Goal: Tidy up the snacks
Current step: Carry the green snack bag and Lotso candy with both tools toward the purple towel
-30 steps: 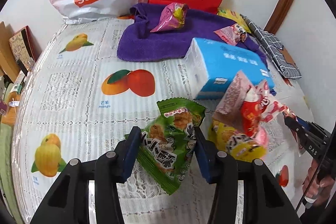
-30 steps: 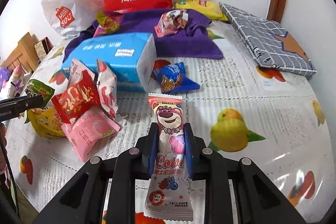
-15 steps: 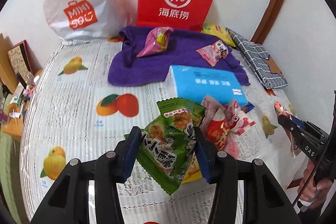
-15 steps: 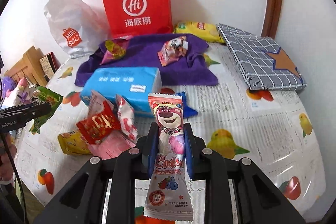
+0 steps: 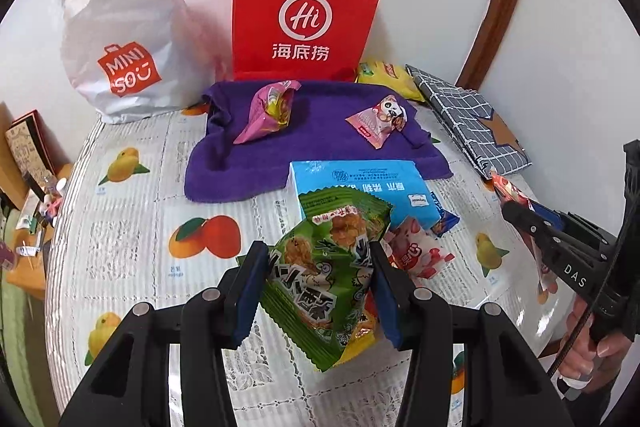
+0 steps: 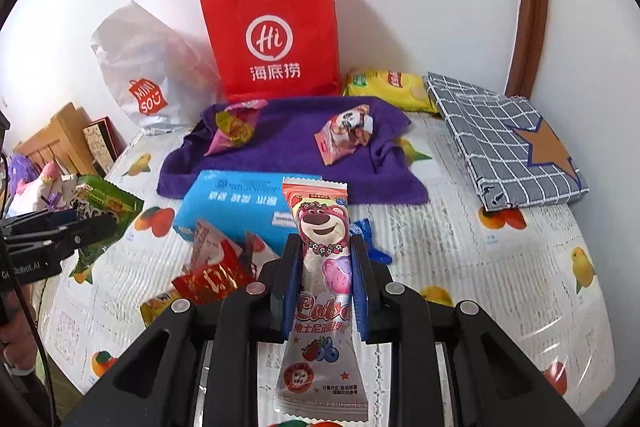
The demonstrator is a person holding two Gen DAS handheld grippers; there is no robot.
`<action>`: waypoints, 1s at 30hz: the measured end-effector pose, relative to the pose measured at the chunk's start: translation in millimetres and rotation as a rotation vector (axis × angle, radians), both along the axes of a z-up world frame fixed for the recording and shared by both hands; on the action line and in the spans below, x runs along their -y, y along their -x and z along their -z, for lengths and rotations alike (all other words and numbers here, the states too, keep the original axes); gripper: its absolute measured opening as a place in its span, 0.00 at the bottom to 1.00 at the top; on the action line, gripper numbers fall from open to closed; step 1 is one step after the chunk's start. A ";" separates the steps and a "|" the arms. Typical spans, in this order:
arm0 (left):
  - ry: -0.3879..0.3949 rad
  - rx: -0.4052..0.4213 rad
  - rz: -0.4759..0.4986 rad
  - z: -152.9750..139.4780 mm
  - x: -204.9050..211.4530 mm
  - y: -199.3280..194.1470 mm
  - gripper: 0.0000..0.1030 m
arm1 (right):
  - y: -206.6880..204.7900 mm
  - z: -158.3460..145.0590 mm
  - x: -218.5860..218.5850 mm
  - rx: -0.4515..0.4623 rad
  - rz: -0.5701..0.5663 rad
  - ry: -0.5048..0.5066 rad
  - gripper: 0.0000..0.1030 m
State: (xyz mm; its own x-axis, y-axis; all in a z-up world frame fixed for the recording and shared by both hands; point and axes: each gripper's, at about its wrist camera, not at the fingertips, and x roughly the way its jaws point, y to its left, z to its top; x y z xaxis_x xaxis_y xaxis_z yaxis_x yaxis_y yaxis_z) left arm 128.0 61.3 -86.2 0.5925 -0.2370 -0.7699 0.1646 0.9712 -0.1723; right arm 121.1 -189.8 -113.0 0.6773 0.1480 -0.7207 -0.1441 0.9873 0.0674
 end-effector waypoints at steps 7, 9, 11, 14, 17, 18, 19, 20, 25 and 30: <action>-0.007 0.002 0.010 -1.8 0.4 -2.5 0.46 | -5.5 -0.9 -2.5 0.000 0.005 0.002 0.23; -0.010 0.003 0.010 -1.8 0.2 -3.5 0.46 | -6.5 -1.2 -2.7 0.000 0.006 -0.004 0.23; -0.009 0.003 0.009 -1.9 0.3 -4.3 0.46 | -8.2 -2.1 -2.6 0.001 0.002 -0.014 0.23; -0.007 0.005 0.006 -2.5 0.3 -6.8 0.46 | -11.7 -3.2 -3.8 0.002 0.004 -0.012 0.23; -0.005 0.003 0.005 -2.7 0.3 -11.6 0.46 | -14.7 -5.5 -5.1 0.008 0.004 -0.011 0.23; -0.004 0.001 0.004 -2.7 0.4 -13.4 0.46 | -15.7 -6.3 -5.0 0.010 0.005 -0.010 0.23; -0.003 0.000 0.004 -2.9 0.6 -15.5 0.46 | -16.4 -6.6 -5.2 0.011 0.006 -0.009 0.23; -0.001 0.001 0.005 -3.3 0.8 -17.0 0.46 | -17.5 -6.9 -4.9 0.011 0.009 -0.009 0.23; 0.002 0.005 0.011 -5.4 1.7 -25.8 0.46 | -25.2 -7.6 -2.7 0.008 0.020 -0.008 0.23; 0.000 0.007 0.004 -8.4 1.8 -38.2 0.46 | -34.9 -10.5 -2.4 0.015 0.023 -0.011 0.23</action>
State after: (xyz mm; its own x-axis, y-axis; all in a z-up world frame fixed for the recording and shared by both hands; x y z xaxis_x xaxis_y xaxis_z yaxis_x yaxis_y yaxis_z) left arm 166.2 59.4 -77.8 0.5967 -0.2396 -0.7659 0.1697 0.9705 -0.1714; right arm 156.1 -187.4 -102.5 0.6913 0.1398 -0.7089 -0.1220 0.9896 0.0762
